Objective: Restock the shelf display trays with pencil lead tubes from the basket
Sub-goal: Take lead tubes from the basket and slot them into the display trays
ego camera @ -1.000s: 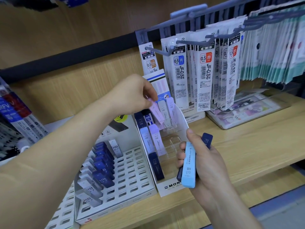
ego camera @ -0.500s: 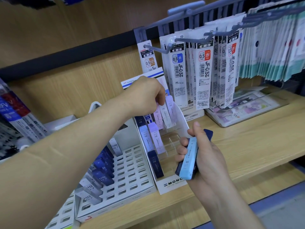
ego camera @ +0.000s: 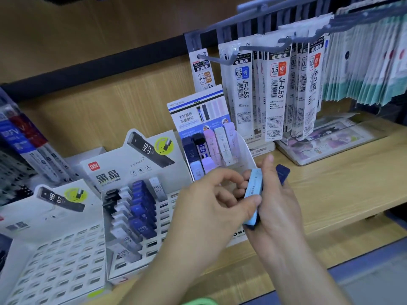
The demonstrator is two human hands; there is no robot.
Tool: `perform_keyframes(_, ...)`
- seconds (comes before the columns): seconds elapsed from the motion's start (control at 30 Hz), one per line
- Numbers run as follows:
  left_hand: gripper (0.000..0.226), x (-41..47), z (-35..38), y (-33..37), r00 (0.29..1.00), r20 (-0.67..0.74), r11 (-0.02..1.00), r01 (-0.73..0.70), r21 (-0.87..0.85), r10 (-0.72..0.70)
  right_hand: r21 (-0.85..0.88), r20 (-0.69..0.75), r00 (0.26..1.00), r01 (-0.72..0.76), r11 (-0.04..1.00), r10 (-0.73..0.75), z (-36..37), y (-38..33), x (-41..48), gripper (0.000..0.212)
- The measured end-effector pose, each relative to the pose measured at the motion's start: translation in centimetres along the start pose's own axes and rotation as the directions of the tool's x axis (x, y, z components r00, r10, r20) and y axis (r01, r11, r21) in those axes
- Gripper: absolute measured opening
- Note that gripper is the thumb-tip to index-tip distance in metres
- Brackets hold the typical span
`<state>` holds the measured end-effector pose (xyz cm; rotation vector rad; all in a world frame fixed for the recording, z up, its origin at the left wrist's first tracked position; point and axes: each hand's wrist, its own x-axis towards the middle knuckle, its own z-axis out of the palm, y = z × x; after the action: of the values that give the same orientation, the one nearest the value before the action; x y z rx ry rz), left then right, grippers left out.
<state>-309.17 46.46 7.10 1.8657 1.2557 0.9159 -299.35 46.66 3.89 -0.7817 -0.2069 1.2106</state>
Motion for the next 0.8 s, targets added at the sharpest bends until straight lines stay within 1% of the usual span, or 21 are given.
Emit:
perform_keyframes(0.07,0.033,-0.6,-0.3,0.0,0.998,0.019,0.992,0.054,-0.117,-0.053,-0.023,0.000,1.000,0.030,0.999,-0.030,0.2,0.0,-0.3,0.045)
perform_keyframes(0.13,0.039,-1.2,-0.5,-0.3,0.997,0.035,0.982,0.081,-0.172,-0.076,-0.071,-0.003,0.998,0.070,0.995,-0.071,0.4,0.2,-0.4,0.038)
perform_keyframes(0.2,0.035,-1.5,-0.9,-0.4,0.994,0.025,0.968,0.108,-0.227,-0.106,-0.162,0.010,0.988,0.156,0.974,-0.157,0.4,0.6,-0.3,0.025)
perform_keyframes(0.27,0.029,-1.5,-1.8,-0.6,0.991,-0.009,0.955,0.127,-0.270,-0.134,-0.263,0.044,0.967,0.252,0.931,-0.250,0.3,0.5,-0.1,0.016)
perform_keyframes(0.33,0.021,-1.2,-2.9,-0.9,0.989,-0.045,0.946,0.119,-0.301,-0.139,-0.284,0.090,0.959,0.284,0.916,-0.270,0.1,0.1,-0.1,0.012)
perform_keyframes(0.43,0.013,-0.3,-4.6,-0.9,0.984,-0.125,0.932,0.074,-0.354,-0.126,-0.277,0.144,0.969,0.234,0.932,-0.201,-0.1,-0.3,-0.2,0.013)
perform_keyframes(0.53,0.018,1.0,-5.7,-0.6,0.969,-0.220,0.912,0.014,-0.410,-0.114,-0.292,0.201,0.974,0.160,0.943,-0.104,-0.1,0.0,-0.5,0.012)
perform_keyframes(0.6,0.020,1.7,-6.5,-0.5,0.967,-0.243,0.925,-0.019,-0.379,-0.079,-0.307,0.228,0.973,0.115,0.945,-0.044,0.0,0.2,-0.6,0.010)
perform_keyframes(0.63,0.022,2.0,-6.9,-0.4,0.976,-0.211,0.937,-0.024,-0.349,-0.054,-0.305,0.234,0.972,0.083,0.949,-0.010,0.0,0.2,-0.6,0.009)
perform_keyframes(0.73,0.029,2.3,-8.1,0.3,0.999,-0.016,0.968,-0.035,-0.250,0.032,-0.247,0.249,0.964,-0.032,0.969,0.095,0.0,0.2,-0.6,0.010)
perform_keyframes(0.77,0.029,2.4,-8.4,0.5,0.998,0.006,0.978,-0.056,-0.199,0.058,-0.230,0.251,0.960,-0.062,0.971,0.121,0.0,0.2,-0.6,0.010)
perform_keyframes(0.8,0.025,2.6,-8.6,0.7,0.997,-0.003,0.986,-0.081,-0.148,0.081,-0.224,0.247,0.959,-0.085,0.971,0.141,0.0,0.2,-0.6,0.012)
